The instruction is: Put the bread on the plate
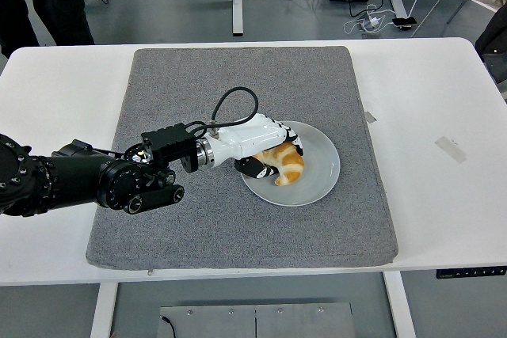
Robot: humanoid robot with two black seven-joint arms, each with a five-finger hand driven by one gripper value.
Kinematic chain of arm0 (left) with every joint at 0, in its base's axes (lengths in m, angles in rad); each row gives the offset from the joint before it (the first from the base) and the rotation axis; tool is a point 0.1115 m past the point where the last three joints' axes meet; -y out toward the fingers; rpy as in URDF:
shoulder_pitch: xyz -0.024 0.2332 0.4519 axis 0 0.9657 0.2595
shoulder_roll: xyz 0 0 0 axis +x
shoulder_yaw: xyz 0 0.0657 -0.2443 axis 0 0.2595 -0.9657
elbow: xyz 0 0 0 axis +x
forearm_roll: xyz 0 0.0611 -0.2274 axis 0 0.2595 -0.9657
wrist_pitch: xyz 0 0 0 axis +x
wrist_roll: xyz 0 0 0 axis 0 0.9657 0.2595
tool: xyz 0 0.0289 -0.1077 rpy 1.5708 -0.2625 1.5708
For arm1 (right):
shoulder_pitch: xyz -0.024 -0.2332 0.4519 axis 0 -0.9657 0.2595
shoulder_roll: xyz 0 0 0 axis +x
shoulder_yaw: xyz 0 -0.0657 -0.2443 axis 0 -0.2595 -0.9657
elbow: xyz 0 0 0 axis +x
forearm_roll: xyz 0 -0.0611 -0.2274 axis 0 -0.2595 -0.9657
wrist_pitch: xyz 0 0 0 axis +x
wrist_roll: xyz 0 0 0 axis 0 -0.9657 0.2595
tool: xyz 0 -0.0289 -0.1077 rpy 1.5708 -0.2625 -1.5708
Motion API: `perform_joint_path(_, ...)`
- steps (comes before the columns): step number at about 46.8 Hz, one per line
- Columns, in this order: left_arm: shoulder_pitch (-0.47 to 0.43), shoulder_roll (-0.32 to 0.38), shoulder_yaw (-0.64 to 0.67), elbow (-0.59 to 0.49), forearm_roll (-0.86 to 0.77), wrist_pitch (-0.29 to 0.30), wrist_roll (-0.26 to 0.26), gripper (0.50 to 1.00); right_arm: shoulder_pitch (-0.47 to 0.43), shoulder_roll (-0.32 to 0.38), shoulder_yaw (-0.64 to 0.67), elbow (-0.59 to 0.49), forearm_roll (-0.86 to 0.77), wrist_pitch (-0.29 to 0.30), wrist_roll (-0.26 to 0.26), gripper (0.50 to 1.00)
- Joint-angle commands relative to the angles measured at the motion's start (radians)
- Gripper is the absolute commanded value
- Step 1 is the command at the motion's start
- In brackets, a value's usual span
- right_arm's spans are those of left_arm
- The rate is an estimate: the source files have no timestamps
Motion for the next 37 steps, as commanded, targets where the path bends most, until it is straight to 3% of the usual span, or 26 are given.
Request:
perform_joint_path(1,-0.001,0.0,0.0,-0.029,-0.001,-0.002,0.0,0.789,-0.001,0.0,0.0,0.0,0.0,0.0,0.0,1.0)
perform_joint_path(7,-0.008,0.0,-0.002,-0.078,-0.003,-0.002,0.0,0.843,-0.001,0.0,0.0,0.0,0.0,0.0,0.0,1.0)
perform_joint_path(20,-0.025,0.0,-0.003,-0.087,-0.009,-0.001,0.001,0.86,-0.001,0.0,0.0,0.0,0.0,0.0,0.0,1.0)
perform_joint_path(30,-0.03,0.0,-0.008,-0.107,-0.009,-0.002,-0.002,0.924,-0.001,0.0,0.0,0.0,0.0,0.0,0.0,1.0)
perform_joint_path(37,-0.047,0.006,-0.022,-0.147,-0.017,-0.004,-0.006,0.937,-0.001,0.0,0.0,0.0,0.0,0.0,0.0,1.0)
